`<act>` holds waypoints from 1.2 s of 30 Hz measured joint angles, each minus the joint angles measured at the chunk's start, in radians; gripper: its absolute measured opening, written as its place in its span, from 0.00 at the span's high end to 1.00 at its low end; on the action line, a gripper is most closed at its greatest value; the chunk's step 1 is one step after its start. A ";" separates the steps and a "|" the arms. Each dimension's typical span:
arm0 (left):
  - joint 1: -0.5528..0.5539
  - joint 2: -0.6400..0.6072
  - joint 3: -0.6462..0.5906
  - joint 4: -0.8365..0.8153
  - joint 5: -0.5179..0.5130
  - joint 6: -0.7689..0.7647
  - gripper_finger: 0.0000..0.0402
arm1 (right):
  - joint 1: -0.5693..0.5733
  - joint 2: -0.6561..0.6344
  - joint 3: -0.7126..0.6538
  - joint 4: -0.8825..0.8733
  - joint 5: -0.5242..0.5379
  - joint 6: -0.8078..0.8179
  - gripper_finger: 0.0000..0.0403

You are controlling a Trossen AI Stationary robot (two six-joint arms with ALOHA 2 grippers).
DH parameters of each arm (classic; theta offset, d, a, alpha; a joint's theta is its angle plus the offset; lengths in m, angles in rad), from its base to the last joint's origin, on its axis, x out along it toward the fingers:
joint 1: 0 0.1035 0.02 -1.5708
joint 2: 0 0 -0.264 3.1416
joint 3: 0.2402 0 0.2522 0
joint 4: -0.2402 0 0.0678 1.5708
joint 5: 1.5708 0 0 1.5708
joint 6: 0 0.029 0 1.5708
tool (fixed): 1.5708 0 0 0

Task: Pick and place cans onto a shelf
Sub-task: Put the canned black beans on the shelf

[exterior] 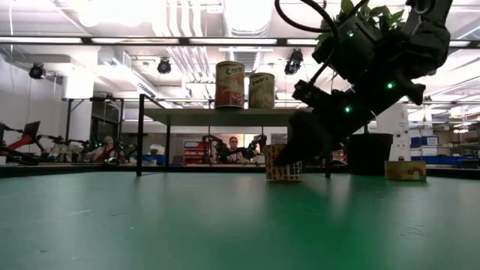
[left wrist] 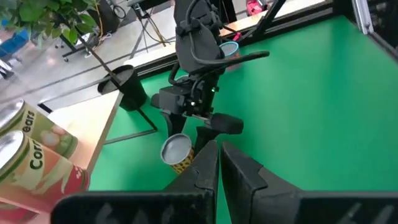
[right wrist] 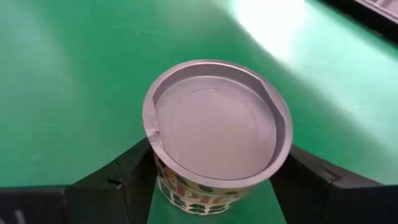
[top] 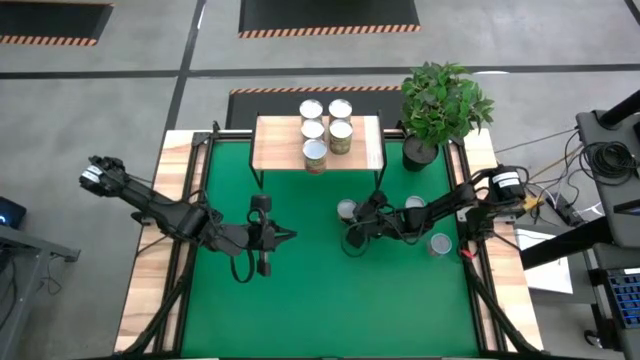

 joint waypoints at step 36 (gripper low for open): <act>0.025 0.432 0.109 0.123 -0.245 0.102 0.12 | 0.125 -0.131 0.100 -0.031 -0.070 -0.146 0.35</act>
